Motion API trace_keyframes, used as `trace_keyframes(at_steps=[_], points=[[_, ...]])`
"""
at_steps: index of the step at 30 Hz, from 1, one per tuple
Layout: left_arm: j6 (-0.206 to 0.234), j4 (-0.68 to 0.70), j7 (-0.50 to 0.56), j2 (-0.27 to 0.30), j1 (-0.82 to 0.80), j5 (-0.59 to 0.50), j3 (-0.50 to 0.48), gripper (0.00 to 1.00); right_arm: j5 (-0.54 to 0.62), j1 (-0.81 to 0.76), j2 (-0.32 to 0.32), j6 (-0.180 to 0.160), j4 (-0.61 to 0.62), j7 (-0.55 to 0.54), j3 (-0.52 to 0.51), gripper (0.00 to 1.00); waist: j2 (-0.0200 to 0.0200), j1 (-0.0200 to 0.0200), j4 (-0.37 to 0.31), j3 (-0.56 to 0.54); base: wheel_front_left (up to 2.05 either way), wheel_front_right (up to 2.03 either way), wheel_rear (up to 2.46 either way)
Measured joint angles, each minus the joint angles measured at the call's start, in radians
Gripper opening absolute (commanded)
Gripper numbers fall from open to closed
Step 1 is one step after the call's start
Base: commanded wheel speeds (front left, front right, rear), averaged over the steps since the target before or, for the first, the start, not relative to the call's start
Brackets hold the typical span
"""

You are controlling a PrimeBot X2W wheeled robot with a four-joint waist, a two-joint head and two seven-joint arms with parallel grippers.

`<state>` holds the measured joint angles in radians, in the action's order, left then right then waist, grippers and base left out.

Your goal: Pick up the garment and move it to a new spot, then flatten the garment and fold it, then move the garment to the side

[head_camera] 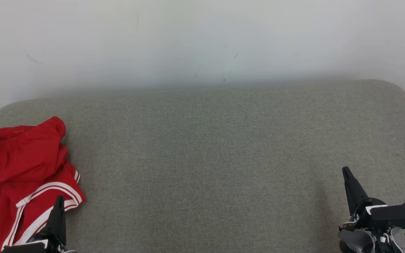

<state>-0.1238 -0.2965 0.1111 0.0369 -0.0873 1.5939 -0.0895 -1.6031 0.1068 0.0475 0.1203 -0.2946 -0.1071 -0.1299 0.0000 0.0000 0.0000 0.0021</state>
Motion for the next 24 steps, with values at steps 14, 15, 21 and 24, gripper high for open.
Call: trace_keyframes(at_steps=[14,15,21,24], points=[[0.002,-0.045,-0.007,-0.012,0.037,-0.001,0.011,1.0,0.002,-0.039,-0.013,-0.006,-0.049,0.006,0.01,1.0,0.0,0.0,0.0,0.0,0.0,0.0,0.0],[0.002,-0.045,-0.012,-0.012,0.037,-0.001,0.013,1.0,0.002,-0.037,-0.013,-0.006,-0.047,0.011,0.012,1.0,0.0,0.0001,0.0,0.0,0.0,0.0,0.0],[0.005,-0.045,-0.034,-0.012,0.037,-0.023,0.034,1.0,0.037,-0.037,-0.013,-0.006,-0.042,0.031,0.032,1.0,0.0,0.0,-0.002,-0.003,0.0,0.0,0.0],[0.013,-0.046,-0.043,-0.01,0.036,-0.043,0.042,1.0,0.064,-0.037,-0.011,-0.007,-0.038,0.042,0.044,1.0,0.0,0.0,-0.003,-0.004,0.0,0.0,0.0]])
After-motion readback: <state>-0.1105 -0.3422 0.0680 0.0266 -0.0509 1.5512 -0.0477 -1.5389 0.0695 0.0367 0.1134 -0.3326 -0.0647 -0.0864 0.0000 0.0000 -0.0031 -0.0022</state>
